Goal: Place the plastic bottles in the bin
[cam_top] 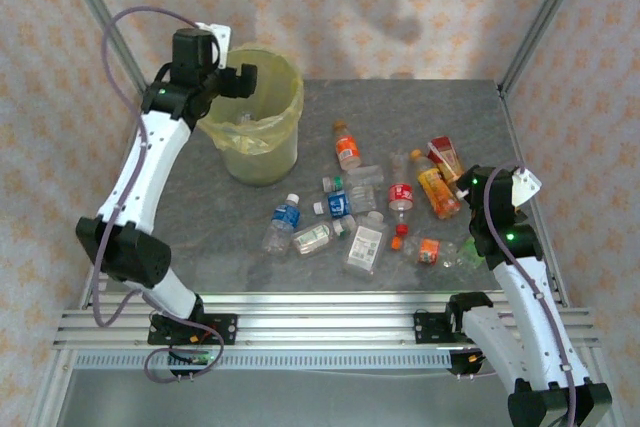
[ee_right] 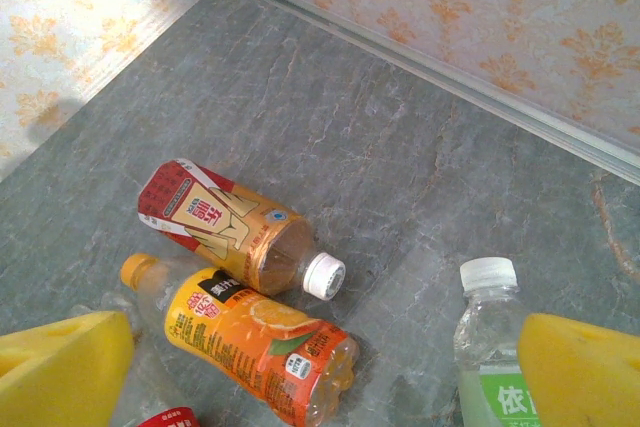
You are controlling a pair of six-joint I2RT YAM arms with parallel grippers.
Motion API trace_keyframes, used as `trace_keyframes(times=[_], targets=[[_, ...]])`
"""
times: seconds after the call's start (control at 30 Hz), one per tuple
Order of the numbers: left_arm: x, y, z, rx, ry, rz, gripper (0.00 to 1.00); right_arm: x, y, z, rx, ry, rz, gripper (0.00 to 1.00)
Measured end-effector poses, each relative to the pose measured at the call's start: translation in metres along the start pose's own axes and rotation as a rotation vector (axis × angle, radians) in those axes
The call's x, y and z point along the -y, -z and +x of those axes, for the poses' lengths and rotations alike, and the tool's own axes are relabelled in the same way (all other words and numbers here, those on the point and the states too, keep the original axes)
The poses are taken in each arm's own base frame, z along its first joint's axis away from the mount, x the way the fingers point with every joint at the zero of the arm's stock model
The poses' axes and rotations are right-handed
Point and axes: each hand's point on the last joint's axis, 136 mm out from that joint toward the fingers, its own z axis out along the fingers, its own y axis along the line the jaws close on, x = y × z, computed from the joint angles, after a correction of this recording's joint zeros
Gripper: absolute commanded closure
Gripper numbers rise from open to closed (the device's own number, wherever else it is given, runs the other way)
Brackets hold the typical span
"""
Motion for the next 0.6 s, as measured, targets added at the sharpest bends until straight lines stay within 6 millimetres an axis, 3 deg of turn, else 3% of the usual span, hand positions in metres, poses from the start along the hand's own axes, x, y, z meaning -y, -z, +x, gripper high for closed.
trace_keyframes(times=[0.13,0.27,0.6], targets=[[-0.002,0.036,-0.011,0.079,0.058,0.004,0.00,-0.001,0.000,0.001,-0.005,0.000,-0.006,0.01],[0.003,0.063,-0.002,0.118,0.108,0.022,0.00,-0.002,0.001,0.002,-0.012,-0.001,-0.015,0.01],[0.039,0.111,0.066,0.134,0.236,0.099,0.00,-0.003,0.002,0.002,-0.013,-0.004,-0.024,0.01]])
